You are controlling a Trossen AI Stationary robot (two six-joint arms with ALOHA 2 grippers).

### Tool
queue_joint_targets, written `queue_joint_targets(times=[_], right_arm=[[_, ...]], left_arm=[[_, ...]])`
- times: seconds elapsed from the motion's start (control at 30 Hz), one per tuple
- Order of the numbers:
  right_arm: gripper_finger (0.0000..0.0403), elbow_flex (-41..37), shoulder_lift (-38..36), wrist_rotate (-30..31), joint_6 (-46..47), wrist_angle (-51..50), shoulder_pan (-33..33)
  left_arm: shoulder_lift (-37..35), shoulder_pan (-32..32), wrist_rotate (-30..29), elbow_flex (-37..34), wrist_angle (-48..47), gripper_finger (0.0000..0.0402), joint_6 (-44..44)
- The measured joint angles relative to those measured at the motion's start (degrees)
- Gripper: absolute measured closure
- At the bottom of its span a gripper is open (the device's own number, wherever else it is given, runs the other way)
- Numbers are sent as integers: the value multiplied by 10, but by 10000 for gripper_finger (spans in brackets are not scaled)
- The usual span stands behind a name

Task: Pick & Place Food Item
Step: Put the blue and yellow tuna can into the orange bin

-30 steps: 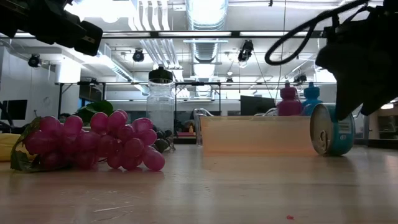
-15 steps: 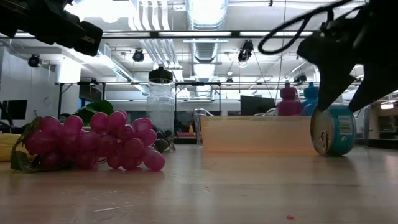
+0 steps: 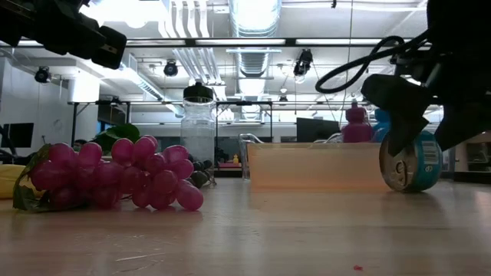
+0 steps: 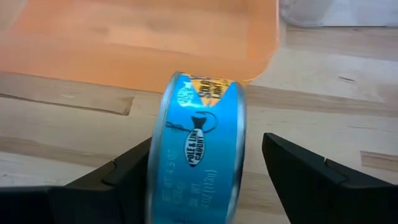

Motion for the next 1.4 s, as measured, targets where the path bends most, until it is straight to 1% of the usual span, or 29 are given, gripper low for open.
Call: queue_joint_targets(times=[0.3,0.47,0.63,0.67,1.4], right_arm=[[183,-4,0,0,-1,4,0],[222,-7,0,0,-2,6,1],[270,-11,0,-1,-1,17,1],[274,-12,0,-1,-2,18,1],[274,-18,0,-2,-14,29,1]], left_arm=[[0,0,0,0,0,395,0],[0,0,0,0,0,395,0],[0,0,0,0,-1,395,0],[0,0,0,0,-1,395,0],[0,0,0,0,-1,395,0]])
